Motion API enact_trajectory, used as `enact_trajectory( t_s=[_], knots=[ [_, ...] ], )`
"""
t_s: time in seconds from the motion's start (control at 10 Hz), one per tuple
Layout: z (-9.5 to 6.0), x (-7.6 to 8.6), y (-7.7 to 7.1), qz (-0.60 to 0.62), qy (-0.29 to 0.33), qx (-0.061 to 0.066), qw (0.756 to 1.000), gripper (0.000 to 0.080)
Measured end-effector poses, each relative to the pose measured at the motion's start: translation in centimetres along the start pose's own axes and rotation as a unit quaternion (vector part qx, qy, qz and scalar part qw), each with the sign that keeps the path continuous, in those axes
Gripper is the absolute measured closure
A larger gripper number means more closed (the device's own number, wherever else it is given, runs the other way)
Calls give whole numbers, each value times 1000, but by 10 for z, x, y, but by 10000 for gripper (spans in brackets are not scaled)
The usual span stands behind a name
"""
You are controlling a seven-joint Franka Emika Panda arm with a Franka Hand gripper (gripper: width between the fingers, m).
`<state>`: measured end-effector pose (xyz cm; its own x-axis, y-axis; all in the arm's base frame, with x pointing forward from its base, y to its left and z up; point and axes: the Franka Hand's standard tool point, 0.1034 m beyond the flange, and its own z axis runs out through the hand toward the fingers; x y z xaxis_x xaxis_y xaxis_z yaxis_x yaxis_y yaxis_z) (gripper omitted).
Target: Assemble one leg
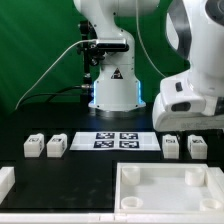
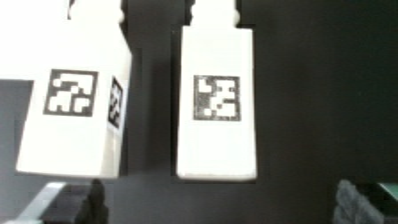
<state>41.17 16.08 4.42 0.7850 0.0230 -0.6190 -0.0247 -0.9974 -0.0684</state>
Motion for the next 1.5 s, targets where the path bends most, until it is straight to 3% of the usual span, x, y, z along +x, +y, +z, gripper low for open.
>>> enact_trajectory(
  t_s=[0.1,0.2,0.4,0.7,1.1,1.3,1.4,1.5],
  knots=[
    [2,-2,1,0,-49,-2,999,150],
    [2,5,-2,3,-51,0,999,150],
    [11,1,-13,10,-57,-7,998,150],
    [36,-2,-14,31,-94,-13,995,150],
    [47,-2,-15,31,-99,-15,995,150],
    [47,-2,-14,31,-99,-15,995,415],
    [47,-2,-14,31,-99,-15,994,510],
    [47,-2,-14,31,-99,-15,994,509]
  ],
)
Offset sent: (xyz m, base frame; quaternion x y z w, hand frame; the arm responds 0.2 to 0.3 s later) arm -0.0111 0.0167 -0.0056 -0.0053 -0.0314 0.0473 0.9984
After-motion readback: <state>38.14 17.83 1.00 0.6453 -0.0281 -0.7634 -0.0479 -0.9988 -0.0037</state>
